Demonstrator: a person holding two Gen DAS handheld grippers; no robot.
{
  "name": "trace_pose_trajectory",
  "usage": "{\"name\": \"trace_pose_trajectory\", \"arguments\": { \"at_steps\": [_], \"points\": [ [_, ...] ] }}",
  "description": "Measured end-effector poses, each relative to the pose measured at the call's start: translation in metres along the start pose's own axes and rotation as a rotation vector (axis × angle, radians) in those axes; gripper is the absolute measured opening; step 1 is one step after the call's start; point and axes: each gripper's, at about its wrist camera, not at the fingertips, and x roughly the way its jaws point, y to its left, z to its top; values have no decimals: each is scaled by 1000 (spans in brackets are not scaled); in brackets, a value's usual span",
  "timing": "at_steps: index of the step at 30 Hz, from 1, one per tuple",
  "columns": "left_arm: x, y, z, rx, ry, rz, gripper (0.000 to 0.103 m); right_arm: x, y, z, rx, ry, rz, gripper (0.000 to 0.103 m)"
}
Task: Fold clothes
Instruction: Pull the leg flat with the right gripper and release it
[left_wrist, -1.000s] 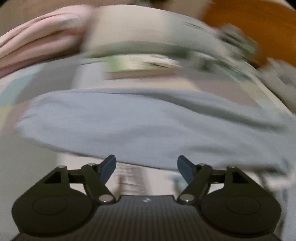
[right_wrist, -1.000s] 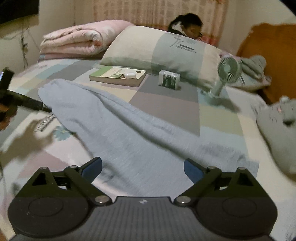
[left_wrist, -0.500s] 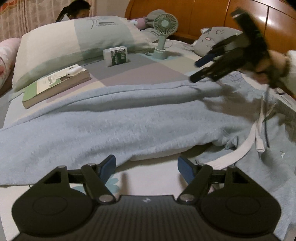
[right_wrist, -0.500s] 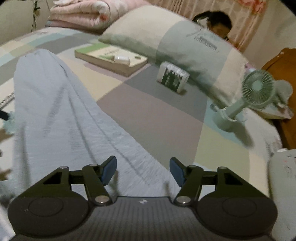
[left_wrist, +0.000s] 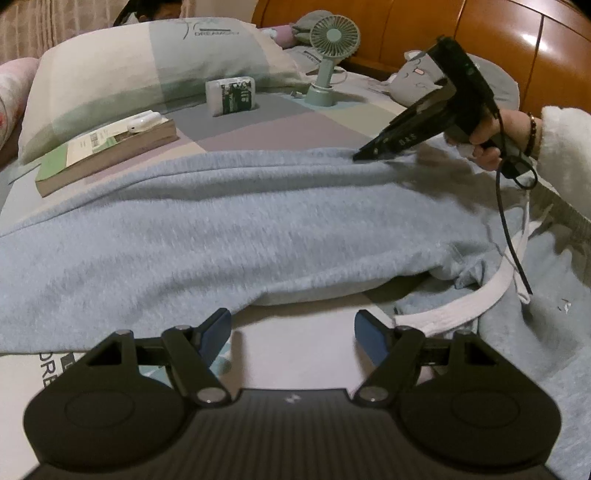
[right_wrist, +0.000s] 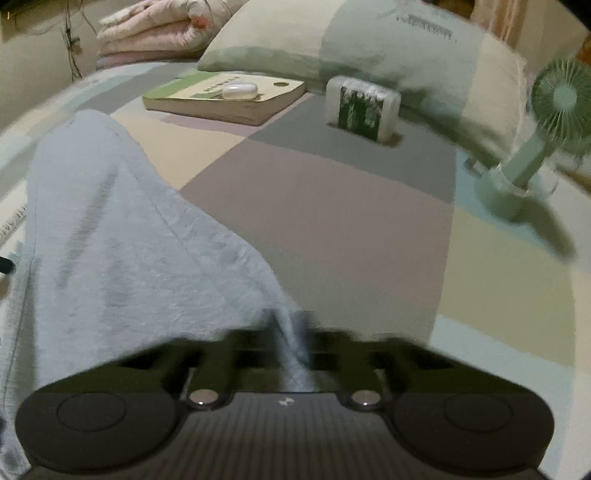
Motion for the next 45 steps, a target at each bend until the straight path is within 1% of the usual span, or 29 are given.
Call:
{"name": "trace_pose_trajectory", "arguments": {
  "at_steps": [4, 6, 8, 9, 11, 12, 13, 14, 16, 17, 19, 21, 24, 25, 26, 28, 31, 32, 34, 35, 36, 37, 39, 41, 43, 45],
  "points": [
    [-4, 2, -1, -1, -3, 4, 75, 6, -10, 10, 67, -21, -90, 4],
    [-6, 5, -2, -3, -3, 11, 75, 13, -10, 12, 75, -7, -103, 5],
    [-8, 8, -2, -7, -3, 24, 75, 13, -7, 13, 72, 2, -121, 9],
    [-9, 11, -2, -10, -5, 29, 75, 8, -5, 15, 64, 3, -135, 13],
    [-13, 20, 2, -25, -19, 51, 75, -5, -2, 17, 59, -5, -159, 15],
    [-14, 25, 4, -33, -29, 63, 75, -16, -3, 18, 70, -14, -165, 19],
    [-15, 31, 8, -42, -40, 74, 75, -28, -4, 19, 86, -20, -168, 26],
    [-15, 38, 12, -51, -52, 85, 75, -40, -5, 16, 109, -24, -161, 29],
    [-11, 53, 21, -65, -70, 125, 75, -60, -9, 7, 158, -19, -144, 39],
    [-7, 61, 25, -72, -77, 150, 75, -67, -12, 1, 183, -10, -134, 40],
    [7, 76, 32, -92, -75, 197, 75, -68, -18, -16, 237, 33, -122, 40],
    [23, 88, 31, -102, -41, 220, 75, -62, -26, -29, 291, 64, -125, 40],
    [41, 104, 19, -159, 46, 229, 76, -44, -42, -44, 374, 82, -155, 41],
    [38, 105, 13, -166, 22, 222, 76, -37, -47, -49, 402, 88, -165, 41],
    [35, 105, 10, -169, 25, 219, 76, -37, -49, -48, 422, 88, -168, 41],
    [24, 102, 6, -178, 36, 227, 76, -40, -50, -46, 443, 85, -175, 43],
    [3, 92, 2, -157, 40, 234, 76, -60, -34, -44, 374, 82, -198, 44],
    [-5, 87, 1, -147, 41, 243, 76, -72, -30, -46, 361, 67, -190, 45],
    [-23, 74, -1, -121, 35, 257, 76, -98, -21, -51, 349, 32, -168, 57],
    [-32, 66, -2, -109, 26, 259, 77, -113, -16, -55, 352, 15, -159, 61],
    [-42, 58, -3, -96, 17, 260, 77, -128, -11, -59, 355, -2, -150, 69],
    [-53, 48, -4, -91, 7, 256, 78, -141, -3, -65, 353, -10, -138, 73],
    [-74, 30, -7, -99, -19, 241, 81, -166, 14, -77, 347, -21, -113, 73],
    [-94, 11, -11, -103, -40, 226, 83, -192, 32, -90, 340, -33, -88, 78],
    [-112, -7, -17, -104, -60, 208, 84, -212, 55, -107, 340, -41, -59, 89],
    [-128, -26, -26, -115, -66, 182, 84, -229, 78, -125, 345, -50, -29, 92]
  ]
}}
